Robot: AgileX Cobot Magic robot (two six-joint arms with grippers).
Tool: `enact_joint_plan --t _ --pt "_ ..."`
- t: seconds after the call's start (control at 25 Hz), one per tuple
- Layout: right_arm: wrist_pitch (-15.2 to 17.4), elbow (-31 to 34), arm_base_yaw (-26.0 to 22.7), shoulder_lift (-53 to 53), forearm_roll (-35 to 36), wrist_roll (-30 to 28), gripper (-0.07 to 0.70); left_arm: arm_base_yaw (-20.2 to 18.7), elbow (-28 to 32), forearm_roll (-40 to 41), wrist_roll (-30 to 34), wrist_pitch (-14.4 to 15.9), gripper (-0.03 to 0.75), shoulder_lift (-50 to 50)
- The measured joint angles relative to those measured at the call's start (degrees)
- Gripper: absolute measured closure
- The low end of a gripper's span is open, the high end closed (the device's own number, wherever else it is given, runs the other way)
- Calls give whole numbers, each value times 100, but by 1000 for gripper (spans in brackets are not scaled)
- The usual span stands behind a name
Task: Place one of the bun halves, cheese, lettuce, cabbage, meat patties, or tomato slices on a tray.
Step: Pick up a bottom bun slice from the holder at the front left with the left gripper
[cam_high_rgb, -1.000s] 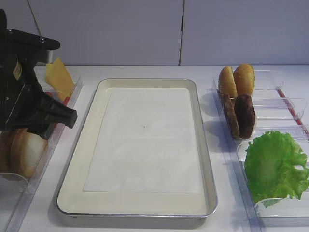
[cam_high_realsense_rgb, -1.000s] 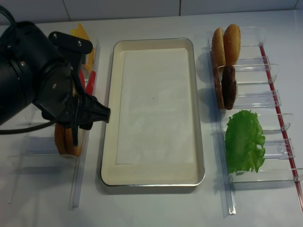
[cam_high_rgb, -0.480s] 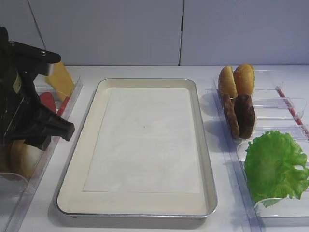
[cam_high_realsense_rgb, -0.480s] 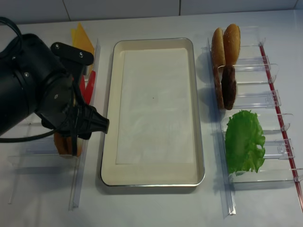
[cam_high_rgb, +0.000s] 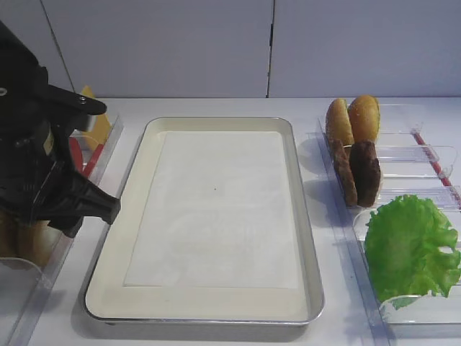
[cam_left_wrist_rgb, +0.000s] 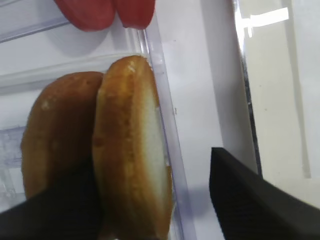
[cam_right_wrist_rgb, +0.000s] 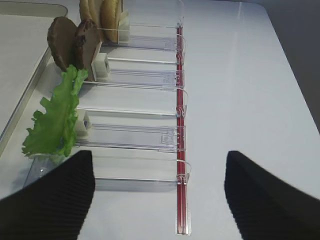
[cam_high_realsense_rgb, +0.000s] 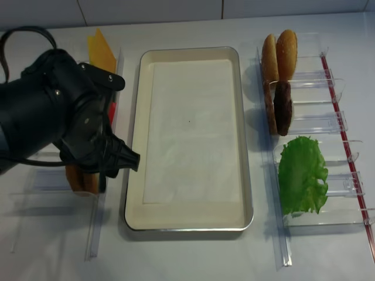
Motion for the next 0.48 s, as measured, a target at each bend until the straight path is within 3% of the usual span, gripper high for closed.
enact_joint_plan --t 0.48 --pt "0 0 0 0 0 0 87 0 0 21 0 49 298 -42"
